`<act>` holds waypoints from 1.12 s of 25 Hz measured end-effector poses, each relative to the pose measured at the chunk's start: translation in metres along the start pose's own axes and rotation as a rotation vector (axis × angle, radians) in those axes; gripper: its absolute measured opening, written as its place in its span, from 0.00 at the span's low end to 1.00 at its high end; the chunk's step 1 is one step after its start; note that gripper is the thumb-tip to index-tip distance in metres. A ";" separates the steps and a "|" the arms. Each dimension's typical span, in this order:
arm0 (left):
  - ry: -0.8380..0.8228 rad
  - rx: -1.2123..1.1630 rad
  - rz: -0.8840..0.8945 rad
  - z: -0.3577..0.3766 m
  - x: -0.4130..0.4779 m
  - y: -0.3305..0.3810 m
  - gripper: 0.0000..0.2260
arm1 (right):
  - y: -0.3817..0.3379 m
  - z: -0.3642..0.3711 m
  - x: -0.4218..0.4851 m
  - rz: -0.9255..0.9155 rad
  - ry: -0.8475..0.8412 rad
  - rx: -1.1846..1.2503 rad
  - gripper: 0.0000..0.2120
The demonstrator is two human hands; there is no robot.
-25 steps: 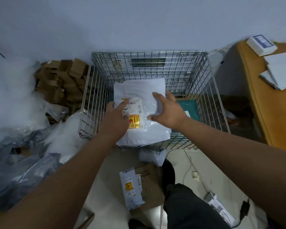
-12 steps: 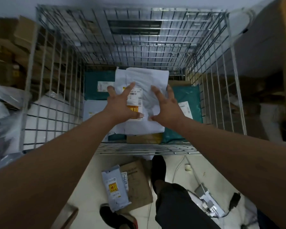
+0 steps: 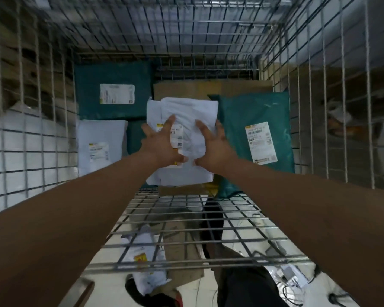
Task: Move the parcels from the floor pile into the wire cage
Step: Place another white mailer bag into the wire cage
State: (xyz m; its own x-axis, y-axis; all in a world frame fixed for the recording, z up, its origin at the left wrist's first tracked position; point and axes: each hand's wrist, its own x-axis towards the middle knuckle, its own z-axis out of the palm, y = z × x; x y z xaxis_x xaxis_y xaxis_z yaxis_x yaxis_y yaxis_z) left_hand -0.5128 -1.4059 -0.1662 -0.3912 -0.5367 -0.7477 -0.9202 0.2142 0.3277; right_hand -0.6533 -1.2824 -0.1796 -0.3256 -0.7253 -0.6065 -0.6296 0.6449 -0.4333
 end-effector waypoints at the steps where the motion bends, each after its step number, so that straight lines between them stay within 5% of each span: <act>1: -0.023 -0.017 -0.024 0.006 0.011 -0.002 0.63 | 0.003 0.007 0.007 0.013 -0.002 0.013 0.57; 18: -0.087 -0.180 -0.040 0.064 0.048 -0.026 0.62 | 0.032 0.068 0.035 0.132 -0.073 -0.031 0.54; 28: 0.004 -0.081 0.033 0.007 -0.016 -0.008 0.49 | -0.014 0.018 0.002 -0.053 0.011 -0.055 0.50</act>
State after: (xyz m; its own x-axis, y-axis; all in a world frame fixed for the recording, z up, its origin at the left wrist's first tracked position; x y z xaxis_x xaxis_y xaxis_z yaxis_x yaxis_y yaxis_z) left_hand -0.4990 -1.3934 -0.1617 -0.4207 -0.5336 -0.7337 -0.9026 0.1650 0.3976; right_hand -0.6323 -1.2883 -0.1867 -0.2977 -0.7611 -0.5763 -0.6839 0.5912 -0.4275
